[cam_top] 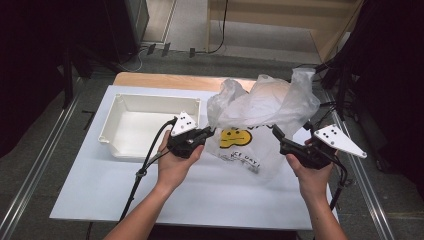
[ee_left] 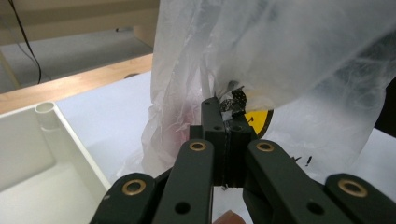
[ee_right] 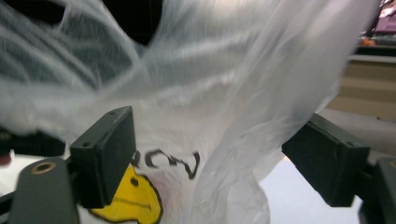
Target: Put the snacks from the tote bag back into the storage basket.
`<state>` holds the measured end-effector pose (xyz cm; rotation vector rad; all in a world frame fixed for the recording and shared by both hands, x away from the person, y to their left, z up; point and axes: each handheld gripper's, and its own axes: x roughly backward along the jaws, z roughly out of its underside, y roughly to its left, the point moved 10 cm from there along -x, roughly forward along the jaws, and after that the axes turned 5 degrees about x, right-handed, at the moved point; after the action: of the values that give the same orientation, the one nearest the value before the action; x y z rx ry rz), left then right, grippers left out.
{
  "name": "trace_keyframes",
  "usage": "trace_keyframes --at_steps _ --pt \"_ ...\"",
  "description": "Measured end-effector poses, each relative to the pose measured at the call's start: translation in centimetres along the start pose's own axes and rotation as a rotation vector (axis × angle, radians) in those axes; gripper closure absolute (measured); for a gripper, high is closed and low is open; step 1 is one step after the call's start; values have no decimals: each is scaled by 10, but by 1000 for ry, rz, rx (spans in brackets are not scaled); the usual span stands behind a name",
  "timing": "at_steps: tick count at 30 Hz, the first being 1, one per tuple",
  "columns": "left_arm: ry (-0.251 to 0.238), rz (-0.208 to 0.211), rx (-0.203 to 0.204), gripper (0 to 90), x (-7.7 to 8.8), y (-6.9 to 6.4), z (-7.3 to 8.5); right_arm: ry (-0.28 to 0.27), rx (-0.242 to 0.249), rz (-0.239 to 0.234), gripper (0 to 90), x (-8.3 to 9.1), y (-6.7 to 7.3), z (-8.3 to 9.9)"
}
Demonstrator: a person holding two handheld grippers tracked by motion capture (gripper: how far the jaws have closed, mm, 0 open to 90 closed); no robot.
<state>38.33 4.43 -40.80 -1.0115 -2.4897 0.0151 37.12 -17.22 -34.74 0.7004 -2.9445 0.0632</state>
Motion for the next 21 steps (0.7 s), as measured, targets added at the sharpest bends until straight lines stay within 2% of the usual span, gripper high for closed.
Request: trace_keyframes --at_steps 1,4,9,10,11,12,13,14,15,16,17,18,19,20,21 --pt "0 0 0 900 0 0 0 0 0 0 174 0 0 0" --pt "13 -10 7 900 -2 1 5 -42 -24 25 159 3 -4 -16" --pt "25 -21 24 900 -3 4 12 -62 -24 1 198 1 -3 -30" --pt "34 -22 25 900 -4 5 16 -59 -11 -24 337 -2 0 -34" --pt "34 -22 25 900 -4 5 16 -59 -11 -24 337 -2 0 -34" --pt "44 -20 11 900 -4 5 18 -30 9 -14 511 -8 1 -32" --pt "44 -20 11 900 -4 5 18 -13 13 -23 568 -11 1 -29" --pt "40 -15 8 900 -3 4 19 5 7 -42 669 -14 2 -26" --pt "40 -15 8 900 -3 4 19 5 7 -42 669 -14 2 -26" --pt "36 -6 7 881 0 3 20 56 -22 -81 787 -22 2 -16" --pt "36 -6 7 858 0 3 20 56 -22 -81 787 -22 2 -16" --pt "26 0 10 785 3 2 21 78 -39 -82 843 -26 1 -8" --pt "26 0 10 719 3 2 21 78 -39 -82 843 -26 1 -8" --pt "17 5 12 719 7 2 20 86 -44 -79 856 -27 1 -4" --pt "6 16 14 585 12 0 20 99 -46 -86 878 -29 2 3"
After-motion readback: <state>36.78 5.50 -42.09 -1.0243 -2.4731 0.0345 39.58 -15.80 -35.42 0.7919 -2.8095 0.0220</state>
